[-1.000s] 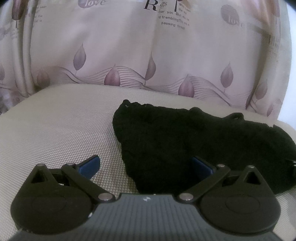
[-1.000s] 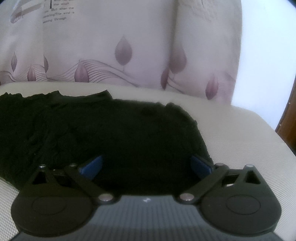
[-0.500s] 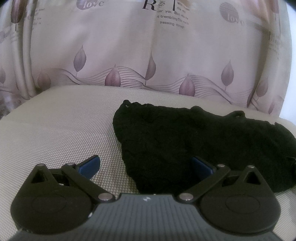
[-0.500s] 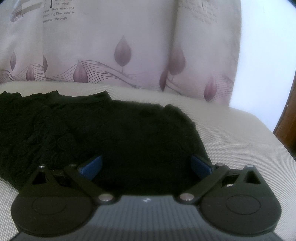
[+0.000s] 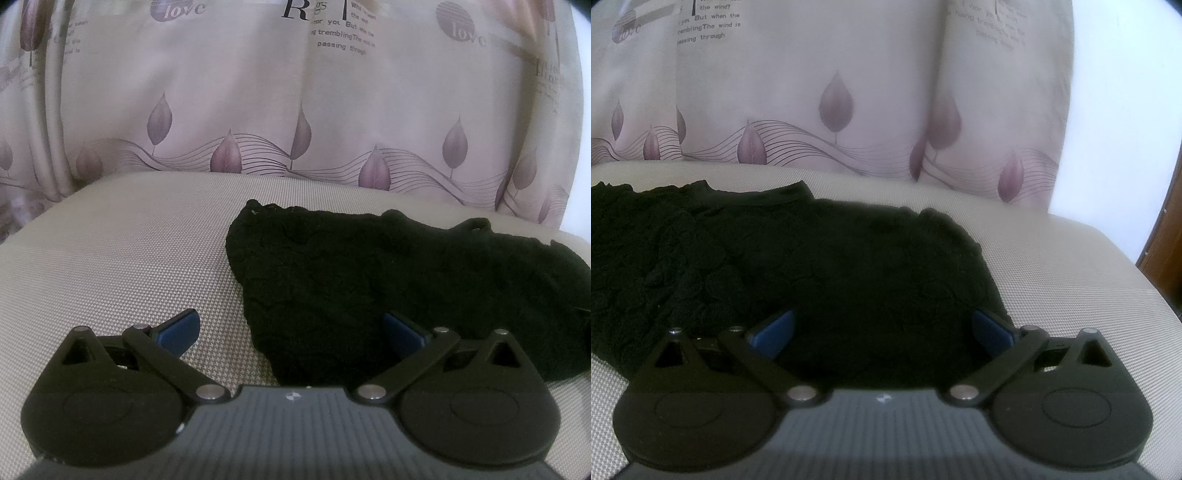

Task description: Fold small clothes

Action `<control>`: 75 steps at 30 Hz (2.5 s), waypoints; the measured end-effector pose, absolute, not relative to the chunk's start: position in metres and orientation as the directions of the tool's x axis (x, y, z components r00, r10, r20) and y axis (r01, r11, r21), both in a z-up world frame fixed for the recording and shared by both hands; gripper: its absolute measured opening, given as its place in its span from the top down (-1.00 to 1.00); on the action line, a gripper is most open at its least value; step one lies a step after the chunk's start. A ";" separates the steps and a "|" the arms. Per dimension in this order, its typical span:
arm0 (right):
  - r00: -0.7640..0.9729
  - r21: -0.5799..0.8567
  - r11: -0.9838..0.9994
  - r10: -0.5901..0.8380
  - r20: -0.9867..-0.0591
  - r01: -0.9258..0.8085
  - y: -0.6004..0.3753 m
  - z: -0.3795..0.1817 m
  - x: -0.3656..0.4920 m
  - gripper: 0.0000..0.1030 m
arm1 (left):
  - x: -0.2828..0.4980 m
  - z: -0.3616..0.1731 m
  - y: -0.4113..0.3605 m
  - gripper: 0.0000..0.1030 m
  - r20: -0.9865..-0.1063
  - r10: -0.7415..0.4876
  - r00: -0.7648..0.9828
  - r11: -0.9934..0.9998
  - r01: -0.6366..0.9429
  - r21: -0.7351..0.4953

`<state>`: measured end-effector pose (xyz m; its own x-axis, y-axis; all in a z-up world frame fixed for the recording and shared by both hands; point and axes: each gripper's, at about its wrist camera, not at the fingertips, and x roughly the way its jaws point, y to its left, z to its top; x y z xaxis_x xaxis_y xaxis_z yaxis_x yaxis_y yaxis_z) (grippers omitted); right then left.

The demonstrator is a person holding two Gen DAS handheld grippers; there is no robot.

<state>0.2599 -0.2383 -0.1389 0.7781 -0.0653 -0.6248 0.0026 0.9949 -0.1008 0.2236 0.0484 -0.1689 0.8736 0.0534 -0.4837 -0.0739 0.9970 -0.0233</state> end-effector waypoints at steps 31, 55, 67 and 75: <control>0.780 -0.086 0.996 -0.054 -0.623 0.000 -0.241 -0.139 0.260 -1.00 | 0.274 -0.163 0.110 -0.54 -0.551 -0.269 0.790 0.918 0.037 -0.394; 0.800 -0.073 0.997 -0.052 -0.598 0.010 -0.244 -0.134 0.255 -1.00 | 0.330 -0.185 0.127 0.69 -0.512 -0.543 0.666 0.767 0.144 -0.626; 0.881 0.070 0.997 0.011 -0.472 0.025 -0.265 -0.120 0.232 -1.00 | 0.315 -0.136 0.083 0.72 -0.514 -0.455 0.727 0.795 0.073 -0.602; 0.882 0.127 0.990 0.110 -0.458 -0.057 -0.267 -0.118 0.228 -1.00 | 0.317 -0.090 0.023 0.73 -0.527 -0.480 0.701 0.800 0.103 -0.592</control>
<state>0.2281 -0.2668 -0.1181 0.8820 0.1097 -0.4582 -0.0572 0.9902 0.1271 0.3172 0.0230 -0.0899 0.7013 -0.4802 -0.5269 0.1028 0.7995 -0.5918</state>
